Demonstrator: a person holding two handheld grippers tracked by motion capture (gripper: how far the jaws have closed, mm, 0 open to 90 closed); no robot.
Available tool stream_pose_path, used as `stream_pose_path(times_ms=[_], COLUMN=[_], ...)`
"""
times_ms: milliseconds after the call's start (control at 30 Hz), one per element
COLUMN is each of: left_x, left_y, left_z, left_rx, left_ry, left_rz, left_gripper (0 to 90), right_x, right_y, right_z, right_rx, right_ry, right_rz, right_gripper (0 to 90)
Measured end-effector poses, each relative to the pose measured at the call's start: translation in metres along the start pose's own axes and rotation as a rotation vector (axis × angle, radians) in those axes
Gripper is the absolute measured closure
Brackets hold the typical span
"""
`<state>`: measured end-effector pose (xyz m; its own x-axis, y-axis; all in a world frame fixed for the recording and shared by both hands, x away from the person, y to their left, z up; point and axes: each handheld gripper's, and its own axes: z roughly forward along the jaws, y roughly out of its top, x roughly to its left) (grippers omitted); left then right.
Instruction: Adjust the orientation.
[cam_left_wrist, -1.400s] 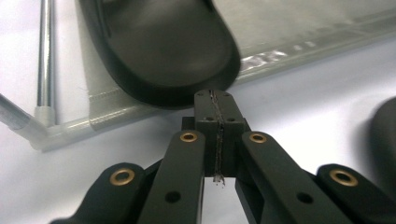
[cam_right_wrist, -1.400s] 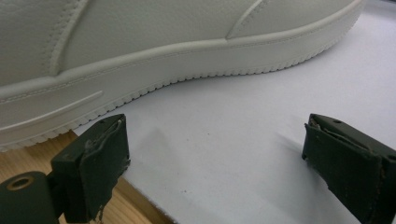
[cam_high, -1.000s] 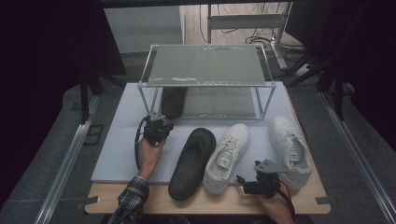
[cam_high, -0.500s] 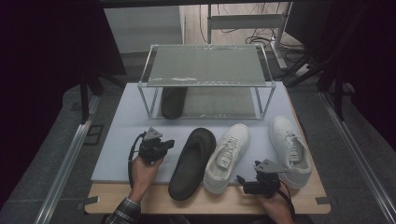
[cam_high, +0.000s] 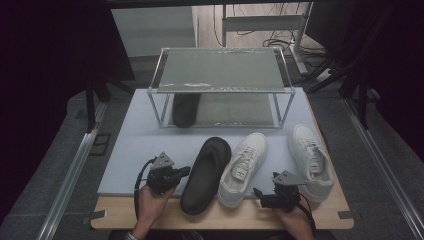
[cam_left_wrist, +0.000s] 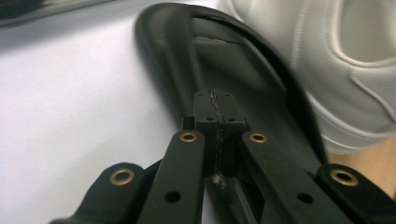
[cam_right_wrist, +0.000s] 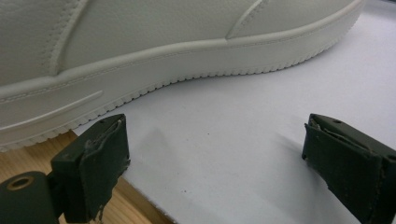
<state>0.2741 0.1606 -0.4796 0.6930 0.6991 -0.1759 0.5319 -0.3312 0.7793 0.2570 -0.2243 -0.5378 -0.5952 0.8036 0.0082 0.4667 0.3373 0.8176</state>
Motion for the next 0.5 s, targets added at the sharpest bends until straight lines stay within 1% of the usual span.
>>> stream_pose_path(times_ms=[33,133,167,200,233,333,500], left_x=[-0.004,-0.006,-0.006,-0.003,-0.002,0.001,0.011], left_y=[0.000,-0.001,-0.001,-0.002,-0.002,0.000,0.000], left_z=[0.003,0.010,0.012,0.013,0.013,0.013,0.012], left_rx=[0.007,0.025,0.027,0.019,0.016,0.019,0.013], left_ry=[0.000,0.003,0.006,-0.012,-0.011,0.015,0.042], left_rz=[0.010,0.024,0.021,0.009,0.002,0.009,-0.004], left_gripper=[89.4,89.3,89.2,89.4,89.4,89.3,89.3], right_x=[0.000,0.000,0.000,0.000,0.000,0.000,0.000], right_y=[0.000,0.000,0.000,0.000,0.000,0.000,0.000], right_z=[0.000,0.000,0.000,0.000,0.000,0.000,0.000], right_rx=[0.000,0.000,0.000,0.000,0.000,0.000,0.000], right_ry=[0.000,0.000,0.000,0.000,0.000,0.000,0.000], right_rz=[0.000,0.000,0.001,0.000,0.000,0.000,0.001], right_gripper=[7.7,7.7,7.7,7.7,7.8,7.7,7.7])
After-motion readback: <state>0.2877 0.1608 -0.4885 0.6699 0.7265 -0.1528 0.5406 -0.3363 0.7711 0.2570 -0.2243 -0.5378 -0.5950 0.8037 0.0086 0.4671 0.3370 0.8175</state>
